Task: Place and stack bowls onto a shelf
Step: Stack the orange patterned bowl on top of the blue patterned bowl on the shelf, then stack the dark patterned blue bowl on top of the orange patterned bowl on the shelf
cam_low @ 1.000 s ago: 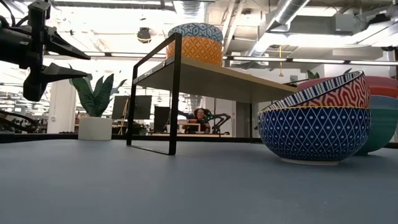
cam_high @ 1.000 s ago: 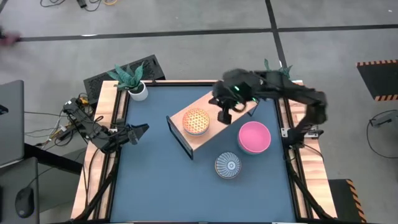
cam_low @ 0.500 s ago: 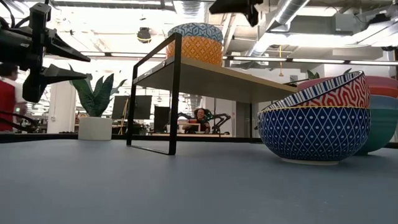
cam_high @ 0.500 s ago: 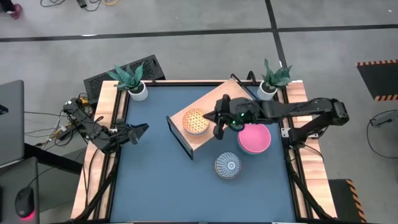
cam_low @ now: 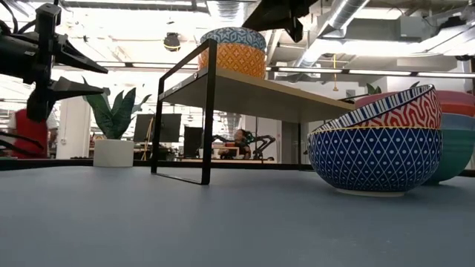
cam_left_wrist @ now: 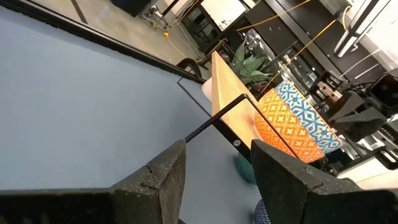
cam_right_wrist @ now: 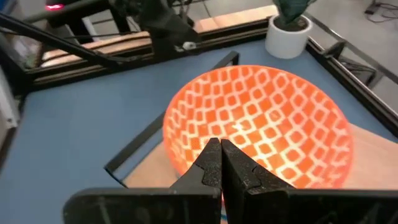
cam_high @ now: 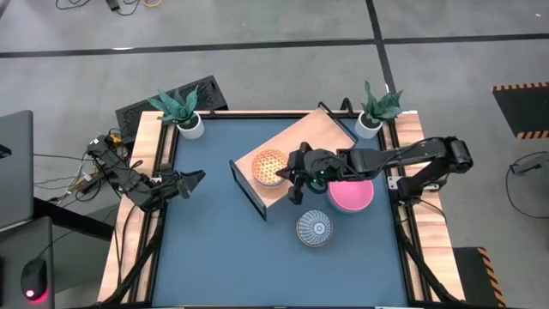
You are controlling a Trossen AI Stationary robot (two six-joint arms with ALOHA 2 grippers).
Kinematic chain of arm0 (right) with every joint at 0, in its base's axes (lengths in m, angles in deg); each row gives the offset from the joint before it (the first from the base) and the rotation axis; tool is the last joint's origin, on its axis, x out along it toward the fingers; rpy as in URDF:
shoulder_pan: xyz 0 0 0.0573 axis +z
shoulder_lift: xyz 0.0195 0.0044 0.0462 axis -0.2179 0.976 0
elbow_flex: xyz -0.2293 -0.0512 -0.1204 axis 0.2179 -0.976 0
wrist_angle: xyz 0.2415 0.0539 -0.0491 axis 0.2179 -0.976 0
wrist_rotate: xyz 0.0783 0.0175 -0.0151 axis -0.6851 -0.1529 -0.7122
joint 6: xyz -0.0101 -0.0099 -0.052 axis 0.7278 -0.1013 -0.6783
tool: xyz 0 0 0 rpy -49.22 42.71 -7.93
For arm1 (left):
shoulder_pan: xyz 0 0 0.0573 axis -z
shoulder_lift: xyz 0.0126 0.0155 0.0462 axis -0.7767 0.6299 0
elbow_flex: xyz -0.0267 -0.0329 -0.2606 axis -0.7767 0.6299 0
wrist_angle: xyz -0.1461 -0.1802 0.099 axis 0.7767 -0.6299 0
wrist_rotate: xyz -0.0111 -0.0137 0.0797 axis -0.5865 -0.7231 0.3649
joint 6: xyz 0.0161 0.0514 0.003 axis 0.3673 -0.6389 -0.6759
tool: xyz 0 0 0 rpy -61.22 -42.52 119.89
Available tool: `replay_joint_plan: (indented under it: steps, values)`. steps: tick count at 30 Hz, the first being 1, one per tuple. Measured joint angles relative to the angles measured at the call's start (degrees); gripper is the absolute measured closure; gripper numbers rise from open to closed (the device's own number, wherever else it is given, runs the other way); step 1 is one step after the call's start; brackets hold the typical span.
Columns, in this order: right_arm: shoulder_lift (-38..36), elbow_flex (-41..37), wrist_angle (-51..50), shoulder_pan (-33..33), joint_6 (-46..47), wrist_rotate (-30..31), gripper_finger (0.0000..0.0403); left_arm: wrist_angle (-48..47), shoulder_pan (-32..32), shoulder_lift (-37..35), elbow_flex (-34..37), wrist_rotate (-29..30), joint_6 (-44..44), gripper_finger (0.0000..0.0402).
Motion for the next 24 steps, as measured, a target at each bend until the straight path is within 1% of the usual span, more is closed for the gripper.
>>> replay_joint_plan:
  steps: [6,13,20,22,24]
  values:
    - [-0.56,-0.08,-2.0,-0.23,0.01,0.85,0.0385,0.02,0.0,0.01,0.0,0.07,0.01,0.0236]
    - [-0.7,-1.55,-1.6,0.18,1.03,0.87,0.0384,0.02,0.0,0.01,0.0,0.07,0.01,0.0236]
    - [-3.74,-1.55,0.28,0.18,0.62,0.97,0.0381,0.04,0.0,0.01,0.0,0.12,0.02,0.0236]
    - [-5.73,-1.55,-1.39,0.97,1.97,-0.02,0.0373,0.05,0.0,0.0,0.0,0.14,0.08,0.0236]
    - [-8.02,-1.49,-4.04,1.81,6.09,-2.19,0.0362,0.07,0.0,-0.01,0.0,0.13,0.09,0.0236]
